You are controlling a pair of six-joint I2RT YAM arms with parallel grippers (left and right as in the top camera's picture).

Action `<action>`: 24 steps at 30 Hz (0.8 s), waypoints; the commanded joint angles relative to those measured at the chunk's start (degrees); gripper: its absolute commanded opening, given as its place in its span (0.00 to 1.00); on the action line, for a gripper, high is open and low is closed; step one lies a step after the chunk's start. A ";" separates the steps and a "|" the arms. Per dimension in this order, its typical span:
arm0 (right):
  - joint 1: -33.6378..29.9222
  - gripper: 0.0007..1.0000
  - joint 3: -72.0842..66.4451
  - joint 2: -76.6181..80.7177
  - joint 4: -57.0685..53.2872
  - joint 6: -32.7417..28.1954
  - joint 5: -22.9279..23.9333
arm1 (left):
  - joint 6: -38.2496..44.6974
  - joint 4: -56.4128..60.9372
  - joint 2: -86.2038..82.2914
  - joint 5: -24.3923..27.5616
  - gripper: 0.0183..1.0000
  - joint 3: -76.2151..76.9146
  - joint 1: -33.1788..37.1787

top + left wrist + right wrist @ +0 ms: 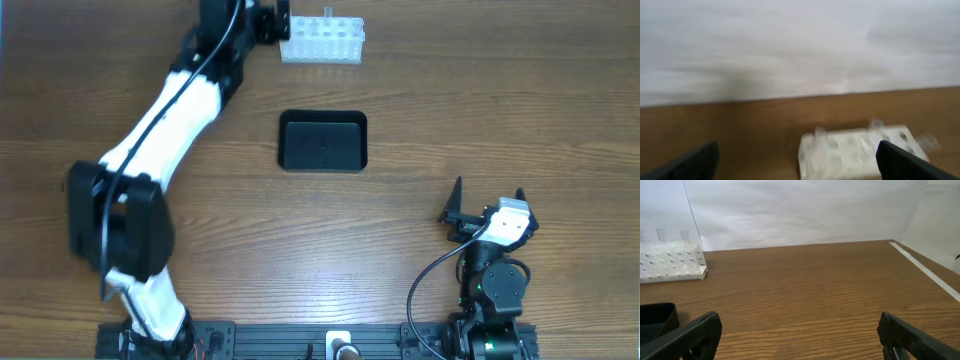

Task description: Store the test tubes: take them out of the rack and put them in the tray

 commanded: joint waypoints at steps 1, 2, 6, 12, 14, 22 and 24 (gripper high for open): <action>-0.15 0.99 -0.33 -0.52 -0.02 0.20 0.15 | 0.59 -2.56 7.50 -1.92 1.00 8.48 0.28; -0.15 0.99 -0.33 -0.52 -0.04 0.20 0.15 | 0.59 -3.37 8.92 -1.92 1.00 10.16 0.28; -0.15 0.99 -0.33 -0.52 -0.04 0.20 0.15 | 0.17 -7.10 14.27 -1.88 1.00 16.39 0.15; -0.15 0.99 -0.33 -0.52 -0.04 0.20 0.15 | 0.15 -9.57 19.74 -1.90 1.00 22.60 -0.87; -0.15 0.99 -0.33 -0.52 -0.02 0.20 0.15 | -0.55 -9.55 20.72 -1.92 1.00 23.17 -1.07; -0.15 0.99 -0.33 -0.52 -0.04 0.20 0.15 | -2.38 -10.67 22.03 -1.88 0.97 23.23 -1.62; -0.15 0.99 -0.33 -0.52 -0.04 0.20 0.15 | -2.38 -10.99 22.03 -1.92 0.96 23.23 -1.92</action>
